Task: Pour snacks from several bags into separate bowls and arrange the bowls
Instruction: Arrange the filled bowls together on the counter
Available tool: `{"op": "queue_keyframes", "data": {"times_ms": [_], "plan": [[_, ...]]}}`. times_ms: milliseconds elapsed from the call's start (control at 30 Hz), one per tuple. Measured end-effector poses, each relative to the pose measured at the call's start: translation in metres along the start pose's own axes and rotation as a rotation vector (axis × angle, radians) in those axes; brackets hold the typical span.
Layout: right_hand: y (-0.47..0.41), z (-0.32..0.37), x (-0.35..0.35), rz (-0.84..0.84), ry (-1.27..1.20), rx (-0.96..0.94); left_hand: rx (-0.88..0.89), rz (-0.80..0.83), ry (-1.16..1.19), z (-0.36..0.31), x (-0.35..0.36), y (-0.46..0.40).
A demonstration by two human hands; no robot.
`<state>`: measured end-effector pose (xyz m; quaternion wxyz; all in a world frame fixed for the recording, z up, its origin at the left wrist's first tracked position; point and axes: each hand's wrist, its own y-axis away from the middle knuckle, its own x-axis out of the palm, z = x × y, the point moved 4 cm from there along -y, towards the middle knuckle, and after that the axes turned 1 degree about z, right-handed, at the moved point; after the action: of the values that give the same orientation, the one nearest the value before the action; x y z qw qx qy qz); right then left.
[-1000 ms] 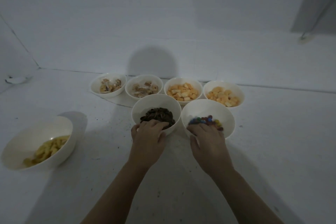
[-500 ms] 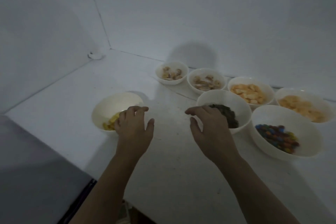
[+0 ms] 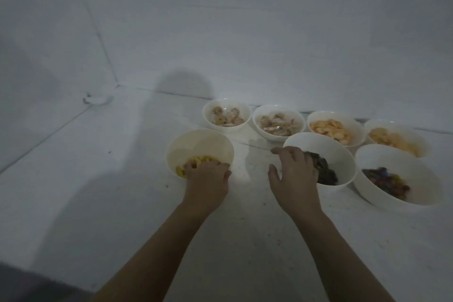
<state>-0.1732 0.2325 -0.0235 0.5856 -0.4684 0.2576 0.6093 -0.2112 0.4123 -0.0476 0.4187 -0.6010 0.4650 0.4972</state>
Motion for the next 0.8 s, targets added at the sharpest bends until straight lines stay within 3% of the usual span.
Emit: {"op": "queue_keyframes", "data": {"times_ms": [100,267,800], "plan": [[-0.005,-0.011,0.01,0.023,0.075,0.115,0.15,-0.026,0.083,-0.013,0.006,-0.02],[-0.005,-0.024,0.022,-0.079,0.137,0.138,0.264,-0.022,0.1,-0.037,0.01,-0.039],[-0.015,-0.03,0.026,-0.183,0.066,0.048,0.313,-0.08,0.222,-0.074,0.017,-0.051]]}}
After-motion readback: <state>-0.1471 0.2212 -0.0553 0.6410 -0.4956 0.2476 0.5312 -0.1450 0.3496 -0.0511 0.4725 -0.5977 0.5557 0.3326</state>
